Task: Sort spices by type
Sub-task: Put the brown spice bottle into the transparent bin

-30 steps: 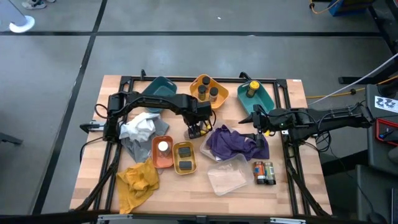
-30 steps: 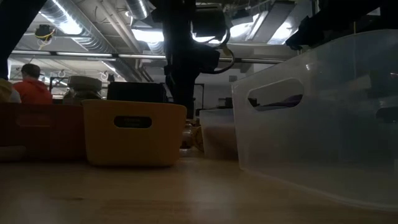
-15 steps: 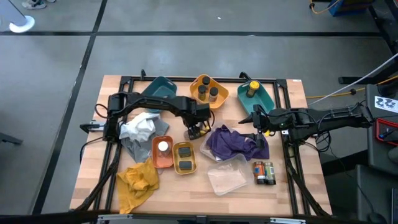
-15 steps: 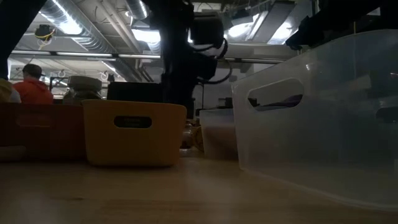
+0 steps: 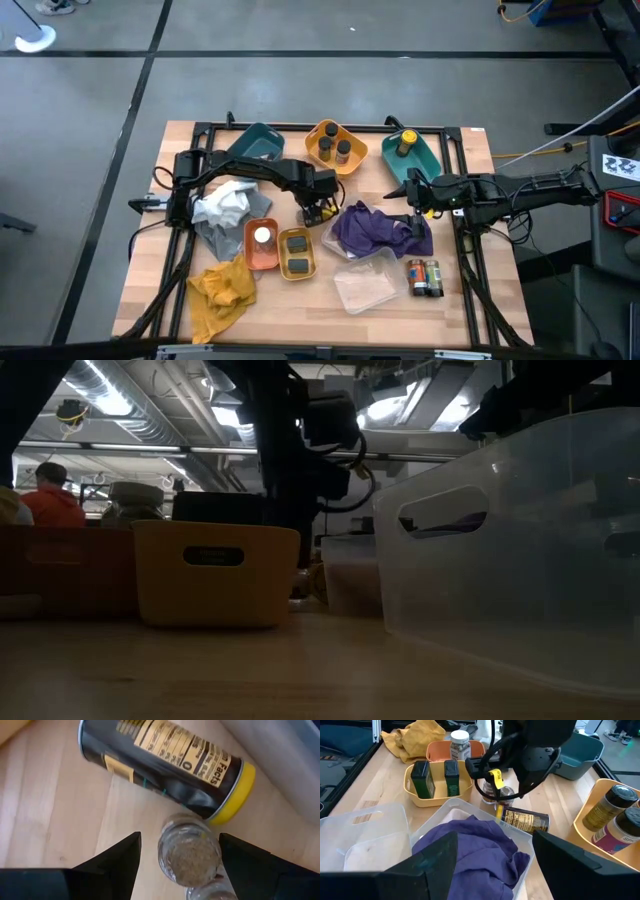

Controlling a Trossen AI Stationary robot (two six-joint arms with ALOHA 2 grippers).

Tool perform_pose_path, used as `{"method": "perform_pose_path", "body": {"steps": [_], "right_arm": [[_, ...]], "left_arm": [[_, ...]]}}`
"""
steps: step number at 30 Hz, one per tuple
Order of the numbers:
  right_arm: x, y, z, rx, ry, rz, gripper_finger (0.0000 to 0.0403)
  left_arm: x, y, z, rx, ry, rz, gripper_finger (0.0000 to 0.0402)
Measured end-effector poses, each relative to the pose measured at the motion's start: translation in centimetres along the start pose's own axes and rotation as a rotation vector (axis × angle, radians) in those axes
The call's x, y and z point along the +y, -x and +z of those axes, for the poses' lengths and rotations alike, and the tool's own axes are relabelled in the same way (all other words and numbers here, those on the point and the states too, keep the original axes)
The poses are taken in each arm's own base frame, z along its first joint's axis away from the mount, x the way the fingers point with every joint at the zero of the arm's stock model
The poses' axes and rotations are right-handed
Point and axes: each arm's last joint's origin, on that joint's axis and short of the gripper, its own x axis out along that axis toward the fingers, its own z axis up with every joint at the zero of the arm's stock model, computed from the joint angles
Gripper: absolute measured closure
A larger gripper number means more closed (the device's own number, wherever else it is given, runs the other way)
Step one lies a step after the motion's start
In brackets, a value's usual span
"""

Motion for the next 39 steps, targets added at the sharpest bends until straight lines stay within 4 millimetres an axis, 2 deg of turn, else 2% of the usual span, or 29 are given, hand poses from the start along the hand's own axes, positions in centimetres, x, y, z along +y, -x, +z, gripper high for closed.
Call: {"method": "perform_pose_path", "body": {"steps": [4,11,16,31,39], "right_arm": [[0.0,0.0,0.0,0.0,0.0,0.0,0.0146],[-0.01,0.0,0.0,0.0,0.0,0.0,0.0146],[0.0,0.0,0.0,0.0,0.0,0.0,0.0146],[0.0,0.0,0.0,0.0,0.0,0.0,0.0146],[0.0,0.0,0.0,0.0,0.0,0.0,0.0146]], "left_arm": [[-0.03,0.0,0.22,-0.023,-0.03,-0.003,0.0159],[-0.01,0.0,-0.04,0.004,-0.012,0.0,0.0205],[-0.01,0.0,-0.02,0.002,-0.005,0.0,0.0216],[-0.02,0.0,0.0,0.0,0.076,-0.001,0.0172],[-0.01,0.0,-0.03,0.003,0.082,0.0,0.0171]]}}
